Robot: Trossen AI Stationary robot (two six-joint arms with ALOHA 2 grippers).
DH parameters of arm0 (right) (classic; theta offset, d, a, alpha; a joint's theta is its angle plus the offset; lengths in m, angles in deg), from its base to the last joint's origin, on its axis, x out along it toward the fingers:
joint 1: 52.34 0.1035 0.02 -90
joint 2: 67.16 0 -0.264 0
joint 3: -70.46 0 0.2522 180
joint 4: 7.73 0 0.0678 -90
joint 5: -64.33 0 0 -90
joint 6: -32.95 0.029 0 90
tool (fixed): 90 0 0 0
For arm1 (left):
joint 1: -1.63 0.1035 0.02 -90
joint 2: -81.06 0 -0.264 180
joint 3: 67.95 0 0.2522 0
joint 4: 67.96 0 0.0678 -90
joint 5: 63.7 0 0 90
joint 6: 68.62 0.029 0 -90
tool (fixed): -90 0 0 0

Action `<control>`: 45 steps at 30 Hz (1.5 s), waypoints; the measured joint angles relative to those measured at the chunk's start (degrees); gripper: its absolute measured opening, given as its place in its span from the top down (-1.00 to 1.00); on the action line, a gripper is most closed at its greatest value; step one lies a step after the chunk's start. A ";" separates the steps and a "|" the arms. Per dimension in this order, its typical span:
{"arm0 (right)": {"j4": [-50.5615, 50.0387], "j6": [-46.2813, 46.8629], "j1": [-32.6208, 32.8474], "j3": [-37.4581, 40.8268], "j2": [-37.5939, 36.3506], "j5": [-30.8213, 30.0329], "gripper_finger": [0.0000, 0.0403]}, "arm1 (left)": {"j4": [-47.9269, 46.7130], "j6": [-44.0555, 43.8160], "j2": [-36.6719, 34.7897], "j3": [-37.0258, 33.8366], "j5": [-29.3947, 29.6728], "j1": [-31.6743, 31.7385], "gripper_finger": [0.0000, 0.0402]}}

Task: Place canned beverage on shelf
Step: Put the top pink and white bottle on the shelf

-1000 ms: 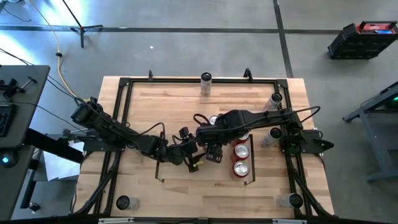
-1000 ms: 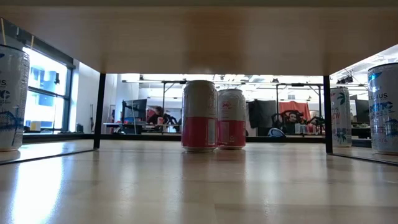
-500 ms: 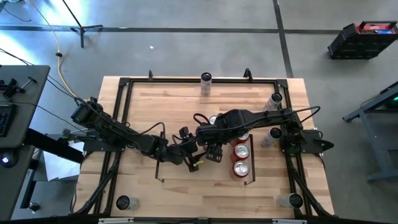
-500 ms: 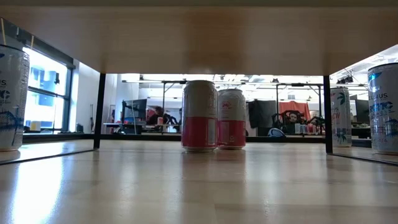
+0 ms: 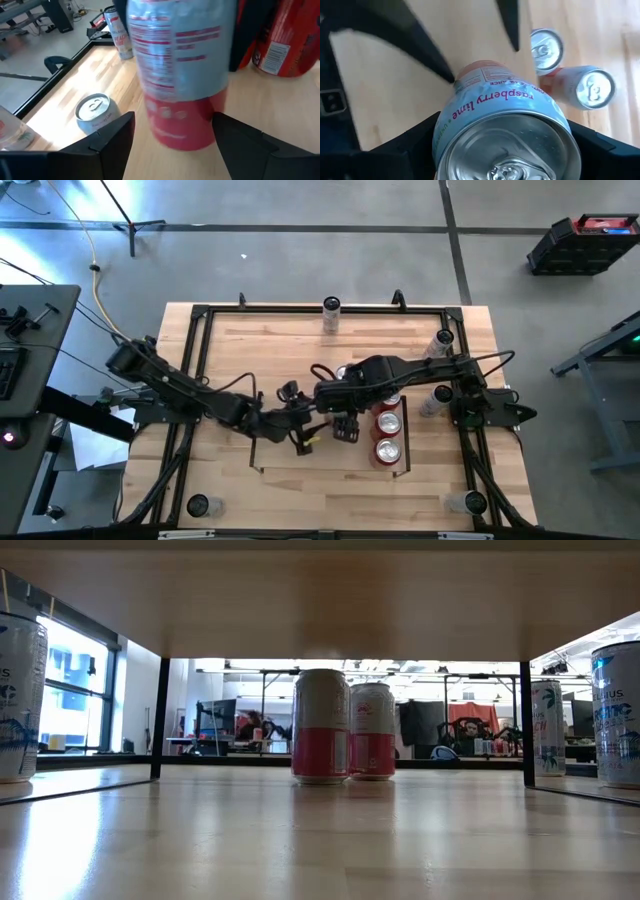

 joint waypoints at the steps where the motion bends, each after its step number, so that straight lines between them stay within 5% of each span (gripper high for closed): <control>1: -0.03 -0.33 -0.13 0.00 0.00 0.80 -0.51 | -0.60 0.00 -0.28 0.00 0.04 -0.22 -0.27; 21: -0.55 -10.54 -2.54 0.00 -0.30 4.26 -0.51 | -6.31 -4.10 -1.47 0.00 0.23 -3.79 -0.27; 45: -0.44 -7.36 1.19 -0.02 -4.84 0.18 -0.51 | -6.49 -6.19 -1.47 0.02 -0.24 -3.87 -0.27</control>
